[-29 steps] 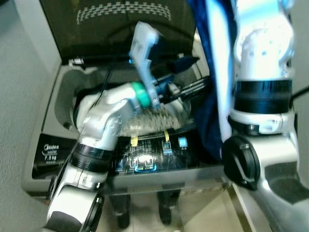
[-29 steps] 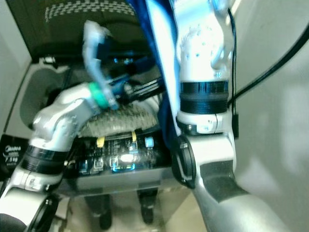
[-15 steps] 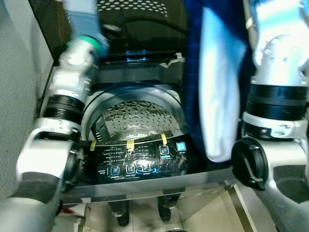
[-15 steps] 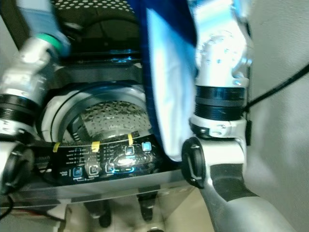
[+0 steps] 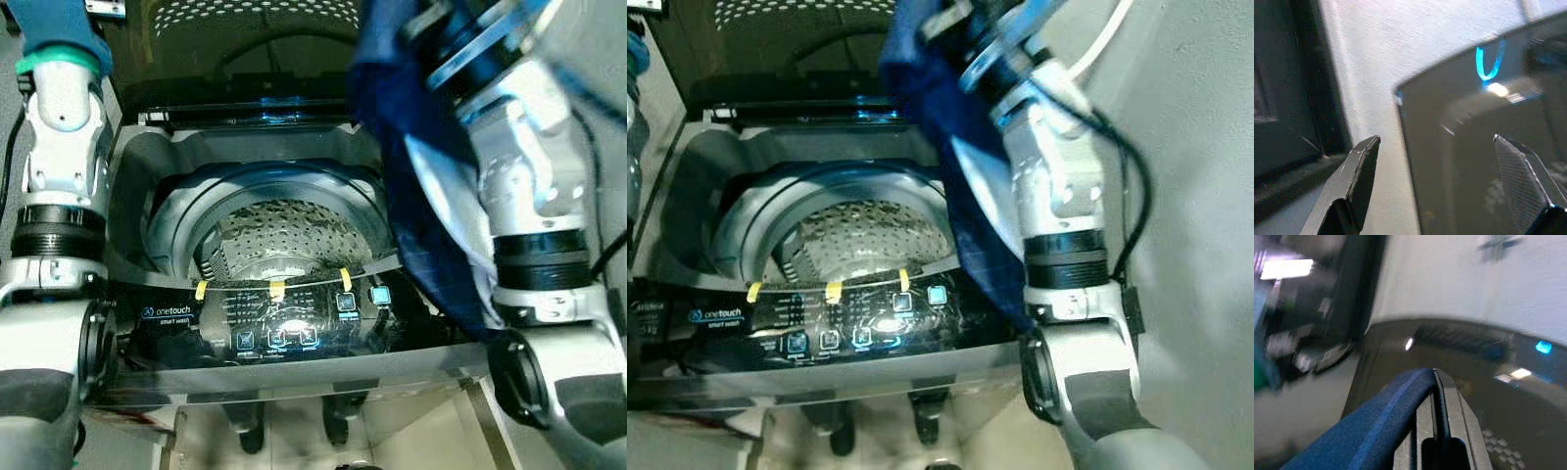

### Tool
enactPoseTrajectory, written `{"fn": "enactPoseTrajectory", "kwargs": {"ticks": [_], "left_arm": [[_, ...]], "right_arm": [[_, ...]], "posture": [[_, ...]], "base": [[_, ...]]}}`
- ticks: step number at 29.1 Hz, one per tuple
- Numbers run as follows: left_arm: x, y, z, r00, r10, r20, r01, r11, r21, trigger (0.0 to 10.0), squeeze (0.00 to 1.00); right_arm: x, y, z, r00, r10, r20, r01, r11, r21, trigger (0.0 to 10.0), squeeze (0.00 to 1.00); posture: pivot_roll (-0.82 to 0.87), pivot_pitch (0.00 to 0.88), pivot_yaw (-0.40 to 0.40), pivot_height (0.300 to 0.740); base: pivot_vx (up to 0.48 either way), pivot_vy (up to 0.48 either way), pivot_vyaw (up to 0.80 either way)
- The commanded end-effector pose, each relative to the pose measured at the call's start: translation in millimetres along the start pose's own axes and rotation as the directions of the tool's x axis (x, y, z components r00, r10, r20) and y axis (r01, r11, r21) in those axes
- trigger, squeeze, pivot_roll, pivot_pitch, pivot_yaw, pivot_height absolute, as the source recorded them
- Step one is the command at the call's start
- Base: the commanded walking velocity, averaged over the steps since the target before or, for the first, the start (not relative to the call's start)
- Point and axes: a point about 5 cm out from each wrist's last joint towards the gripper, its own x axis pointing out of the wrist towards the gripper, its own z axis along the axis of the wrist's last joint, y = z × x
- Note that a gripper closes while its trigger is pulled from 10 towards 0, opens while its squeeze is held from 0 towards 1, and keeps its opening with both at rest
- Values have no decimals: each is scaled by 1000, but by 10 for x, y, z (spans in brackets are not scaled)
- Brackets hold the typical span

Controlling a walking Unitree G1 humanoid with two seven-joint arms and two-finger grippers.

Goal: Clothes washing

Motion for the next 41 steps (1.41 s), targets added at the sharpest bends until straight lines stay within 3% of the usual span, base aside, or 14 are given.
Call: {"fn": "enactPoseTrajectory", "kwargs": {"ticks": [1,8,12,14,15,16,17,20,21,22,23,26,32,41], "left_arm": [[-110,-92,-117,994,-72,-84,72,997,-1,10000,0],[-432,-236,-373,943,-204,-264,201,979,-40,10000,0],[-896,-326,-468,751,-528,-398,497,848,-186,10000,0],[-896,-326,-468,751,-528,-398,497,848,-186,10000,0],[-1107,-301,-345,639,-680,-359,609,733,-303,10000,0],[-1107,-301,-345,639,-680,-359,609,733,-303,10000,0],[-1225,-255,-196,558,-773,-301,706,633,-316,10000,0],[-1304,-232,-97,498,-826,-266,767,562,-310,10000,0],[-1376,-211,64,396,-892,-218,845,447,-294,10000,0],[-1376,-211,64,396,-892,-218,845,447,-294,10000,0],[-1407,-223,175,329,-925,-191,886,372,-278,10000,0],[-1407,-278,288,283,-944,-169,917,318,-239,10000,0],[-1368,-587,310,400,-910,-104,861,413,-297,10000,0],[-1514,-1119,411,325,-944,62,861,268,-433,10000,0]], "right_arm": [[48,246,-216,989,111,-97,-118,990,-75,10000,0],[52,515,-658,939,117,-323,-209,941,-268,10000,0],[-23,743,-891,900,171,-400,-246,958,-145,10000,0],[-23,743,-891,900,171,-400,-246,958,-145,10000,0],[-53,834,-788,921,263,-287,-254,965,67,10000,0],[-53,834,-788,921,263,-287,-254,965,67,10000,0],[-72,810,-654,949,267,-169,-233,952,196,10000,0],[-91,782,-562,962,258,-88,-226,936,269,10000,0],[-140,698,-502,977,208,-39,-184,927,328,10000,0],[-140,698,-502,977,208,-39,-184,927,328,10000,0],[-193,645,-474,985,169,-32,-149,930,337,10000,0],[-267,591,-445,994,101,-44,-83,950,303,10000,0],[-359,550,-359,998,-19,-53,32,965,259,10000,0],[-181,525,49,978,-164,125,91,885,456,10000,0]], "posture": [[43,32,35,740],[58,41,33,740],[71,48,26,740],[71,48,26,740],[82,54,16,740],[82,54,16,740],[93,59,11,740],[93,59,11,740],[103,63,5,740],[103,63,5,740],[103,60,6,740],[98,58,5,740],[75,59,16,740],[56,38,20,740]], "base": [[0,0,0],[0,0,0],[0,0,0],[0,0,0],[0,0,0],[0,0,0],[0,0,0],[0,0,0],[0,0,0],[0,0,0],[0,0,0],[0,0,0],[0,0,0],[0,0,0]]}}
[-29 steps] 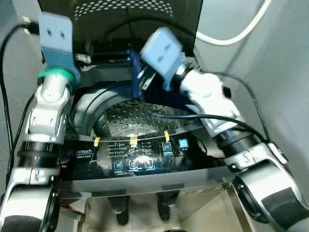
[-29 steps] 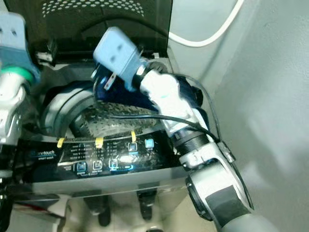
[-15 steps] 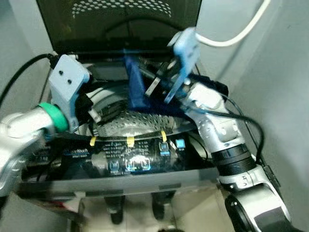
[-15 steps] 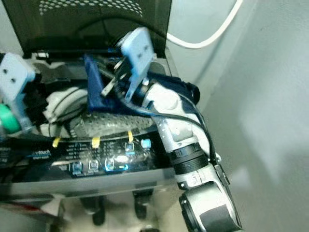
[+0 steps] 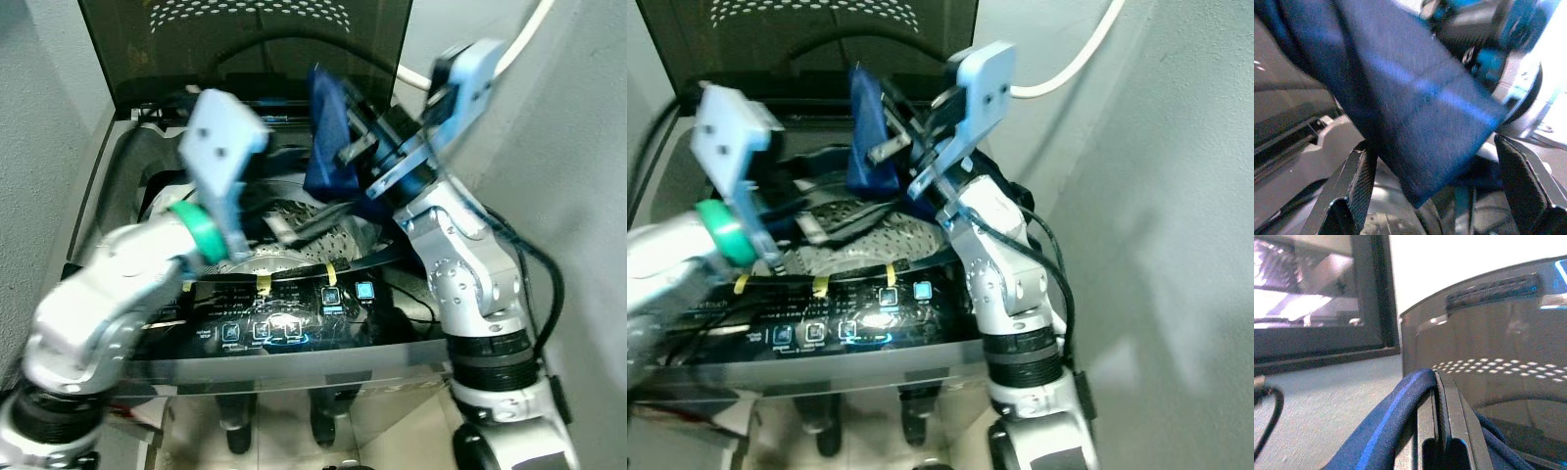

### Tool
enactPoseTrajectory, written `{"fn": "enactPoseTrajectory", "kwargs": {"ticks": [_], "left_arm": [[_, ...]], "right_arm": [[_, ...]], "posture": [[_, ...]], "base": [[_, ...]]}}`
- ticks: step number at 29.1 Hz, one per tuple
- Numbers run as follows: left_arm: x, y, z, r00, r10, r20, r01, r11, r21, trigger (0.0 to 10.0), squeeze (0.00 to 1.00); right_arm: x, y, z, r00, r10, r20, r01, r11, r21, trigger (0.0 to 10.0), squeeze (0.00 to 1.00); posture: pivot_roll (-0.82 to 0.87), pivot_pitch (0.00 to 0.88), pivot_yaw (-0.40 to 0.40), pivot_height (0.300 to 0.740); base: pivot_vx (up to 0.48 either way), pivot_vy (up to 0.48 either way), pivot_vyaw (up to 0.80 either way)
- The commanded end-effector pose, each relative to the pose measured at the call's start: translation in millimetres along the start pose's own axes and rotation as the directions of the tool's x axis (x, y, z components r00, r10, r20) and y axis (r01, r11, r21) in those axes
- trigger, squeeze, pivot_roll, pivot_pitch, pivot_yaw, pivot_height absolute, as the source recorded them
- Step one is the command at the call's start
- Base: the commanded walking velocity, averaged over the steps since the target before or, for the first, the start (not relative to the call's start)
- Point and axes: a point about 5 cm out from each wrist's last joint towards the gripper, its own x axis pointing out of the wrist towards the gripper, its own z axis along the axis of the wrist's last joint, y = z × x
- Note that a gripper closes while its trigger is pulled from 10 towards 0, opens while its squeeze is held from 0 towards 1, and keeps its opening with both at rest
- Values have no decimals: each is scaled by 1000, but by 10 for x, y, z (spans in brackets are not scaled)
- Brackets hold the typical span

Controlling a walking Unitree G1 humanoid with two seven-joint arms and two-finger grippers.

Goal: Clothes washing

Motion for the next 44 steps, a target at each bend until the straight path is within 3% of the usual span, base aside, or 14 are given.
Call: {"fn": "enactPoseTrajectory", "kwargs": {"ticks": [1,10,17,19,22,23,26,28,33,36,37,39,40,44], "left_arm": [[119,-103,-60,995,-104,-1,104,994,-38,10000,0],[461,-150,-378,971,-236,-32,221,944,-247,10000,0],[818,489,-384,990,128,-60,-132,990,-57,10000,0],[830,921,-209,918,395,-20,-395,919,8,10000,0],[791,1069,-130,875,484,-1,-483,875,32,10000,0],[646,1328,38,785,617,51,-619,777,113,10000,0],[595,1401,89,757,650,68,-652,747,130,10000,0],[321,1650,265,631,763,140,-772,601,206,10000,0],[-106,1896,450,478,842,252,-869,412,273,10000,0],[-208,1901,455,479,836,268,-869,408,281,10000,0],[-301,1818,426,527,805,273,-842,451,296,10000,0],[-304,1762,400,556,785,272,-824,478,304,10000,0],[-286,1575,309,642,729,238,-757,554,345,10000,0],[-275,1440,243,697,687,206,-705,605,370,10000,0]], "right_arm": [[184,77,219,993,29,115,-38,997,74,10000,0],[456,180,668,948,111,297,-196,941,275,10000,0],[461,300,827,907,200,371,-335,875,348,10000,0],[413,350,919,874,240,422,-418,813,405,10000,0],[379,355,951,861,252,441,-447,789,421,10000,0],[306,310,987,857,263,442,-457,785,418,10000,0],[288,289,991,861,264,434,-449,794,410,10000,0],[212,142,897,910,242,336,-355,874,332,10000,0],[98,-178,606,987,131,93,-141,983,116,10000,0],[72,-303,418,997,62,-36,-64,997,-35,10000,0],[17,-443,130,978,-29,-208,-30,961,-275,10000,0],[4,-466,41,966,-52,-254,-39,940,-340,10000,0],[3,-437,-135,943,-65,-327,-95,889,-449,10000,0],[16,-389,-210,936,-59,-348,-125,866,-483,10000,0]], "posture": [[56,37,23,740],[42,37,28,740],[21,36,25,740],[13,36,29,740],[12,36,30,740],[12,38,33,740],[12,38,33,740],[22,46,32,740],[34,53,26,740],[41,55,24,740],[53,58,20,740],[53,58,20,740],[61,59,17,740],[67,60,18,740]], "base": [[0,0,0],[0,0,0],[0,0,0],[0,0,0],[0,0,0],[0,0,0],[0,0,0],[0,0,0],[0,0,0],[0,0,0],[0,0,0],[0,0,0],[0,0,0],[0,0,0]]}}
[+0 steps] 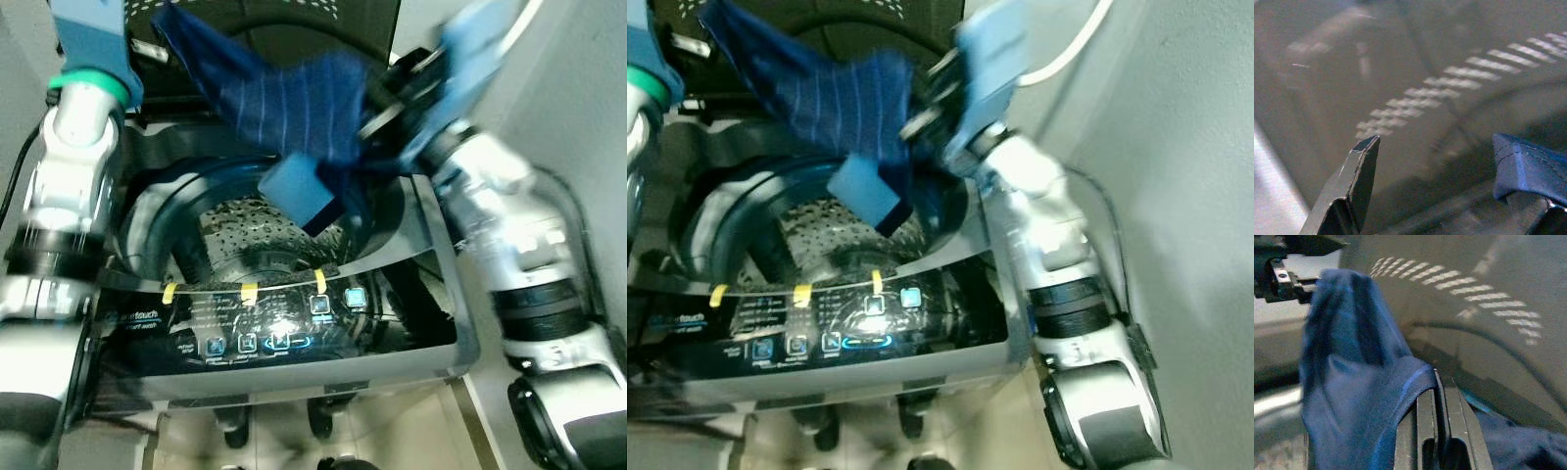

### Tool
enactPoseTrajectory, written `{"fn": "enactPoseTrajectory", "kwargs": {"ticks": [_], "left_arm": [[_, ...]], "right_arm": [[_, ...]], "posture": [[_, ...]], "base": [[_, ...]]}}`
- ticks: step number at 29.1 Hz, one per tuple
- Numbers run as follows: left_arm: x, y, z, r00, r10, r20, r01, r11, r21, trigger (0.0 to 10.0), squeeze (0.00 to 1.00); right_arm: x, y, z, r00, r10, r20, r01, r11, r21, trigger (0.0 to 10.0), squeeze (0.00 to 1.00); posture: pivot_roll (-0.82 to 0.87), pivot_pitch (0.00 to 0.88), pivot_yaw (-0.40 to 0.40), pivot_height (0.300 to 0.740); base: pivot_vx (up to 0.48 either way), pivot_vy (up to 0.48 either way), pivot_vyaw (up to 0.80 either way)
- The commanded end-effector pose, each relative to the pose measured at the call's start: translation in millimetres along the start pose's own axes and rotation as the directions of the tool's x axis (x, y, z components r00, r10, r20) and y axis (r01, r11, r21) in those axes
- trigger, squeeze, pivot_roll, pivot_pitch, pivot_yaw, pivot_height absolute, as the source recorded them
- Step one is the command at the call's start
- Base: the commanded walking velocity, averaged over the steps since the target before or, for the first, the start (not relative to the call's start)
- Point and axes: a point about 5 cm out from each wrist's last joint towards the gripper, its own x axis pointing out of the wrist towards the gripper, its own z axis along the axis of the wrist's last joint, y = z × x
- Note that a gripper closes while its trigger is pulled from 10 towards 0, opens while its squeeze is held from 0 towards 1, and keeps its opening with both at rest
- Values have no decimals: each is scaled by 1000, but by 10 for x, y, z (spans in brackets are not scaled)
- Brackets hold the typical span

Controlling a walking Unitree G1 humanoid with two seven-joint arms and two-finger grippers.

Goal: Clothes washing

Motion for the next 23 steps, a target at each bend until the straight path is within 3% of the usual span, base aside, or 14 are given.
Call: {"fn": "enactPoseTrajectory", "kwargs": {"ticks": [1,2,4,5,7,9,11,17,18,19,20,23], "left_arm": [[-131,-138,69,991,-132,1,132,991,2,10000,0],[-131,-138,69,991,-132,1,132,991,2,10000,0],[-313,-298,16,960,-275,-46,274,961,-40,10000,0],[-313,-298,16,960,-275,-46,274,961,-40,10000,0],[-552,-450,-111,887,-439,-146,419,896,-149,10000,0],[-695,-506,-200,841,-500,-204,465,863,-198,10000,0],[-768,-517,-207,826,-520,-216,480,851,-215,10000,0],[-821,-550,-207,825,-519,-224,485,853,-191,10000,0],[-823,-572,-212,836,-497,-231,462,866,-192,10000,0],[-824,-595,-211,845,-481,-235,444,875,-195,10000,0],[-836,-624,-200,846,-476,-240,436,877,-203,10000,0],[-862,-659,-182,840,-481,-250,436,874,-214,10000,0]], "right_arm": [[45,125,28,999,48,17,-46,993,-106,10000,0],[45,125,28,999,48,17,-46,993,-106,10000,0],[48,293,22,989,145,20,-141,979,-147,10000,0],[48,293,22,989,145,20,-141,979,-147,10000,0],[0,513,48,952,303,55,-296,949,-105,10000,0],[-52,651,66,907,411,90,-408,912,-54,10000,0],[-56,696,54,894,436,105,-432,900,-58,10000,0],[-37,711,59,899,414,143,-416,909,-20,10000,0],[-24,718,66,906,389,166,-397,918,17,10000,408],[-16,723,70,913,365,183,-380,924,50,10000,753],[-19,741,79,912,355,205,-381,919,105,10000,1000],[-46,776,108,898,365,245,-412,893,179,10000,1000]], "posture": [[73,62,19,740],[73,62,19,740],[80,63,21,740],[80,63,21,740],[81,64,26,740],[80,64,26,740],[79,65,26,740],[83,63,21,740],[83,63,21,740],[79,62,20,740],[80,63,19,740],[80,64,21,740]], "base": [[0,0,0],[0,0,0],[0,0,0],[0,0,0],[0,0,0],[0,0,0],[0,0,0],[0,0,0],[0,0,0],[0,0,0],[0,0,0],[0,0,0]]}}
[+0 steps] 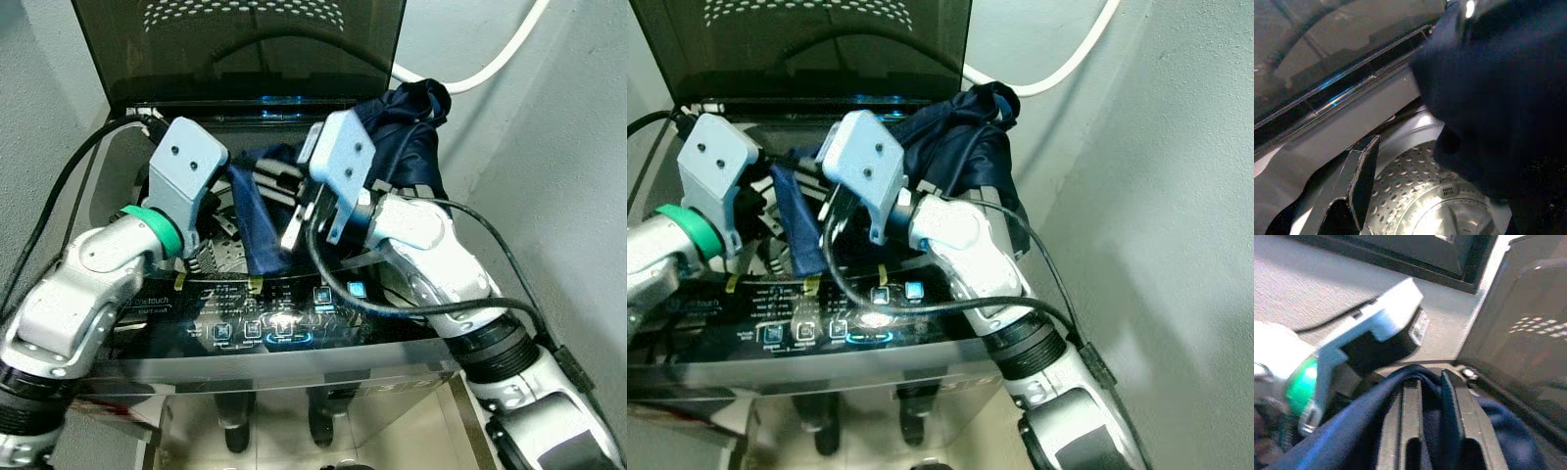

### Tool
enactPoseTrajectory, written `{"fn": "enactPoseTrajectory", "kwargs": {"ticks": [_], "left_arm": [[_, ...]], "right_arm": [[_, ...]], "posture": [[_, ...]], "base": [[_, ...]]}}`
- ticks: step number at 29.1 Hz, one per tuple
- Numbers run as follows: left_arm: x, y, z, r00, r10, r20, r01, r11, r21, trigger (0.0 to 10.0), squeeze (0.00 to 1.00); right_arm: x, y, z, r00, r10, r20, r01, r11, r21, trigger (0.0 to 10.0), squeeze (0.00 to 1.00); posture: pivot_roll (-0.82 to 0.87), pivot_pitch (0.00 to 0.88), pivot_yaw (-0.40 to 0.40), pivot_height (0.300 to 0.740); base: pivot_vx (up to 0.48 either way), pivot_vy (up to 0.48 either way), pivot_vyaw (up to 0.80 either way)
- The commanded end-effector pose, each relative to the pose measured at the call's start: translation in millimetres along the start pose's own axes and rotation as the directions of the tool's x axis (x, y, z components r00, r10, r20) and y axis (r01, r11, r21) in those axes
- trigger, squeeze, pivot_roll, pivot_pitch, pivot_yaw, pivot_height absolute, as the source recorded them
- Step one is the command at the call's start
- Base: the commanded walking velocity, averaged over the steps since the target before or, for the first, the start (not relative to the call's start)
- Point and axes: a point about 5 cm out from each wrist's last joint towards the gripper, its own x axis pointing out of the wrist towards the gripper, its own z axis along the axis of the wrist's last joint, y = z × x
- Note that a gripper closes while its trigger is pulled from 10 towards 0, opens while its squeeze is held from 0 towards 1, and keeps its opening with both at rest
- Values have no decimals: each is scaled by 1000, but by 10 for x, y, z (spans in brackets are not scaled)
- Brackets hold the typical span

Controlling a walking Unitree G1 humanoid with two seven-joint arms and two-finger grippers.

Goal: Clothes washing

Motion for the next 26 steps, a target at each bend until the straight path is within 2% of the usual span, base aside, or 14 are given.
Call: {"fn": "enactPoseTrajectory", "kwargs": {"ticks": [1,3,4,5,7,8,11,14,17,18,19,20,24,26], "left_arm": [[-22,-43,-29,1000,-11,-22,11,1000,-9,10000,0],[-27,-55,-30,999,-12,-31,12,1000,-7,10000,0],[-27,-55,-30,999,-12,-31,12,1000,-7,10000,0],[-28,-54,-28,999,-10,-32,10,1000,-6,10000,0],[-31,-55,-27,999,-9,-32,9,1000,-4,10000,0],[-35,-58,-28,999,-8,-33,8,1000,-4,10000,0],[-39,-67,-35,999,-8,-36,8,1000,-3,10000,0],[-38,-97,-43,999,-9,-39,9,1000,-6,10000,0],[-28,-141,-32,999,-15,-35,14,1000,-17,10000,0],[-27,-149,-29,999,-16,-34,16,1000,-20,10000,0],[-27,-149,-29,999,-16,-34,16,1000,-20,10000,0],[-26,-156,-23,999,-17,-34,17,1000,-22,10000,0],[-21,-158,-19,999,-20,-33,19,1000,-22,10000,0],[-21,-158,-19,999,-20,-33,19,1000,-22,10000,0]], "right_arm": [[-18,16,49,999,17,31,-18,999,36,10000,1000],[-59,111,140,989,118,90,-128,984,120,10000,1000],[-59,111,140,989,118,90,-128,984,120,10000,1000],[-88,152,175,979,173,108,-187,972,142,10000,1000],[-116,183,182,971,218,101,-231,963,139,10000,1000],[-150,220,149,961,270,61,-275,955,110,10000,0],[-191,259,95,947,322,4,-321,944,75,10000,0],[-210,259,90,942,334,-6,-333,941,63,10000,0],[-226,134,273,954,273,121,-289,947,139,10000,0],[-234,94,344,953,250,172,-279,945,169,10000,0],[-234,94,344,953,250,172,-279,945,169,10000,0],[-259,55,446,944,228,240,-280,935,215,10000,0],[-289,19,549,925,196,327,-288,920,265,10000,0],[-289,19,549,925,196,327,-288,920,265,10000,0]], "posture": [[80,64,21,740],[79,64,22,740],[79,64,22,740],[79,64,22,740],[79,63,22,740],[80,62,22,740],[81,61,23,740],[81,59,23,740],[81,55,23,740],[81,55,23,740],[81,55,23,740],[81,53,25,740],[81,49,28,740],[81,49,28,740]], "base": [[0,0,0],[0,0,0],[0,0,0],[0,0,0],[0,0,0],[0,0,0],[0,0,0],[0,0,0],[0,0,0],[0,0,0],[0,0,0],[0,0,0],[0,0,0],[0,0,0]]}}
